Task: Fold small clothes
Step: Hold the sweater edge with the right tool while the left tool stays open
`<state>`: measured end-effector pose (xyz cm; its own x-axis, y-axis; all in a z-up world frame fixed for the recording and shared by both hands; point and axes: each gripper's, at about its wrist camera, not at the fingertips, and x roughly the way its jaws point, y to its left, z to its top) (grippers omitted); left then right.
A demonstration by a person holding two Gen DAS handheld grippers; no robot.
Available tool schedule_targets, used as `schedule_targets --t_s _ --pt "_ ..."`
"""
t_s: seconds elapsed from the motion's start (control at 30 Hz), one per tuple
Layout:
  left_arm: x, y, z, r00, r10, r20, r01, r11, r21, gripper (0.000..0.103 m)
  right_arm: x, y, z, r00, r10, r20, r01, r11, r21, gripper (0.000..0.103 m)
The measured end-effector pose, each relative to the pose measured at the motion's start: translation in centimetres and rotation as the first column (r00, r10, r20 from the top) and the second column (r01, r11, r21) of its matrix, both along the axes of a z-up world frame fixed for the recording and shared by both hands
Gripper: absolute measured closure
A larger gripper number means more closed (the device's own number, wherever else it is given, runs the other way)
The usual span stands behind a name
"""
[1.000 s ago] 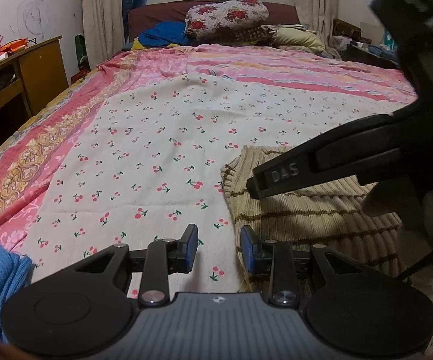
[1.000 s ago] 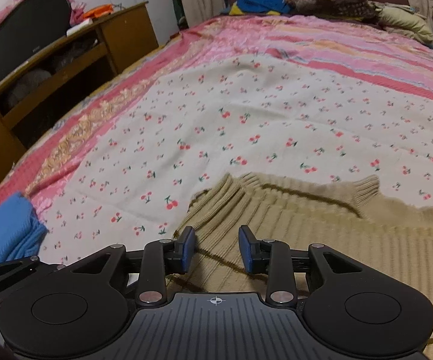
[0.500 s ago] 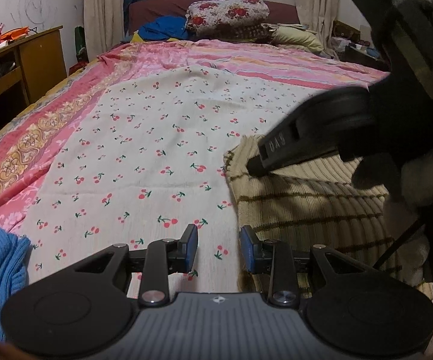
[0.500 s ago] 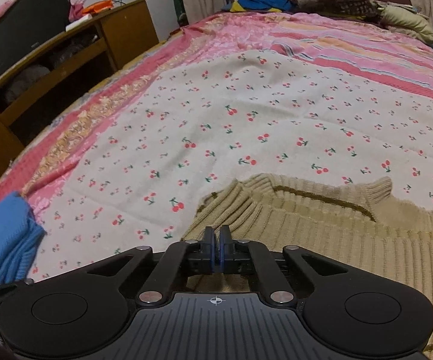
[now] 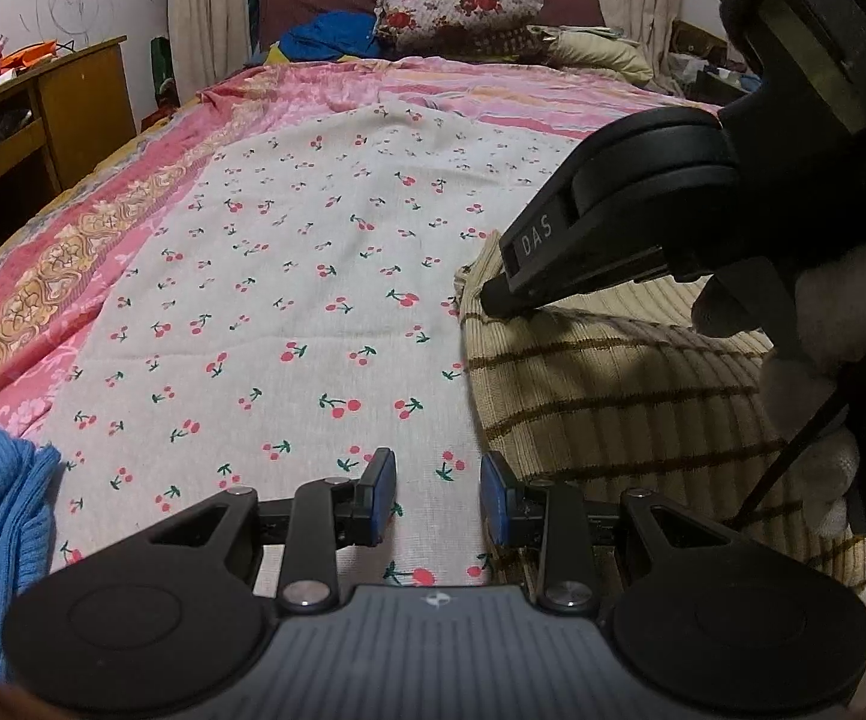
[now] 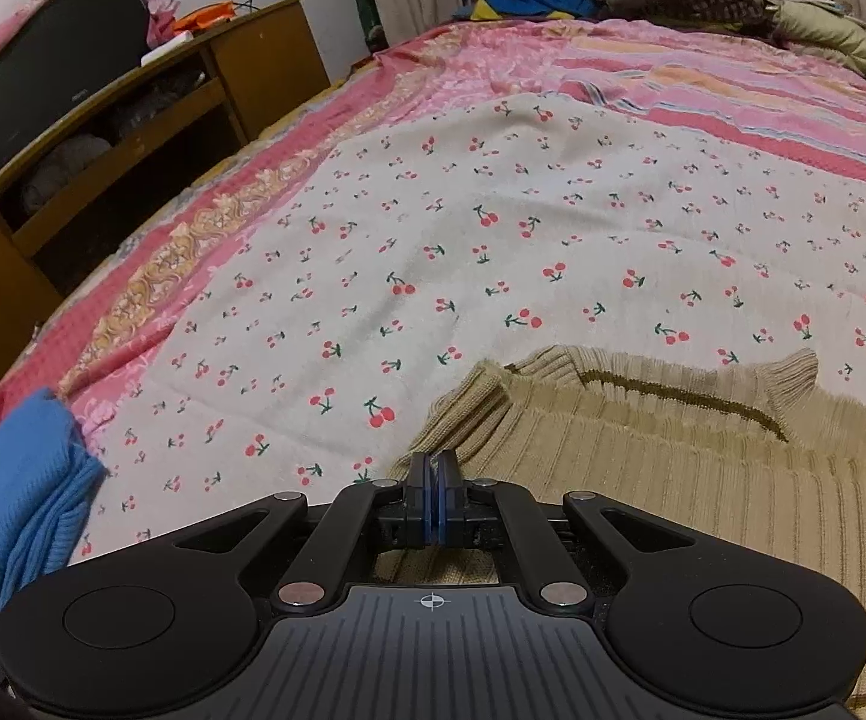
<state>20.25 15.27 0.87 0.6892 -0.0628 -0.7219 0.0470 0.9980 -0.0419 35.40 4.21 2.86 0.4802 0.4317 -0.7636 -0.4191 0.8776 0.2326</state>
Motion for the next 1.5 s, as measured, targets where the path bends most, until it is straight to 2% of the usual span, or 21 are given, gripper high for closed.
schedule_targets --t_s 0.53,0.6,0.83,1.2,1.37,1.5 --pt "-0.3 0.0 0.4 1.0 0.002 0.001 -0.002 1.0 -0.001 0.065 -0.3 0.0 0.3 1.0 0.004 0.016 -0.003 1.0 -0.02 0.098" --pt "-0.4 0.0 0.4 1.0 0.004 0.002 -0.004 1.0 0.0 0.065 -0.3 0.1 0.3 1.0 0.008 0.018 -0.007 1.0 -0.026 0.095" --pt "-0.7 -0.1 0.4 1.0 0.005 0.004 -0.005 1.0 0.01 0.065 -0.9 0.2 0.6 0.999 0.019 0.048 -0.017 0.998 -0.055 0.094" --pt "-1.0 -0.4 0.9 1.0 0.01 0.005 -0.011 1.0 0.012 0.065 -2.1 -1.0 1.5 0.997 0.028 0.075 -0.023 0.998 -0.067 0.09" --pt "-1.2 -0.6 1.3 1.0 0.01 0.009 -0.01 1.0 0.014 0.065 -2.2 -1.0 2.0 0.997 0.036 0.073 -0.033 0.999 -0.04 0.085" --pt "-1.2 -0.7 1.2 1.0 0.012 0.004 -0.012 1.0 0.014 0.065 -3.0 -1.0 2.6 0.993 0.05 0.107 -0.044 0.998 -0.053 0.085"
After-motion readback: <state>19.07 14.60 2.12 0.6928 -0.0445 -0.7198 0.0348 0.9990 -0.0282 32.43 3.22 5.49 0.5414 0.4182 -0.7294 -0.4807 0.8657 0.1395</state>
